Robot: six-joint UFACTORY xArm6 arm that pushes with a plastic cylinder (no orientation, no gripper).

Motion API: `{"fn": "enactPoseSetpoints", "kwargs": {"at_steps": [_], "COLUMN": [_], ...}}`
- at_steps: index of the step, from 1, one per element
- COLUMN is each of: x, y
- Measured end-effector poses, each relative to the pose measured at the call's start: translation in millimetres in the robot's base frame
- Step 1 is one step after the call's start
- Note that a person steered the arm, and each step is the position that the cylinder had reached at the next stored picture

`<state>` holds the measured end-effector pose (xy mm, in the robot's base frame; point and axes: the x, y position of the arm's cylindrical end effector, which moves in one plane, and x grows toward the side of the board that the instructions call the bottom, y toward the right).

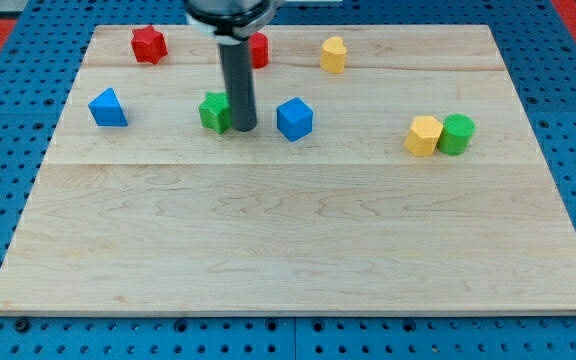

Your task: Place the arm in between the green star and blue triangle

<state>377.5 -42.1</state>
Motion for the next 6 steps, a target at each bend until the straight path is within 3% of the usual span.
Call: {"fn": "enactPoseSetpoints", "kwargs": {"at_steps": [2,3,5,6], "x": [0.0,0.0,48.1,50.2], "y": [127.0,156.9,33.1,-26.8]}}
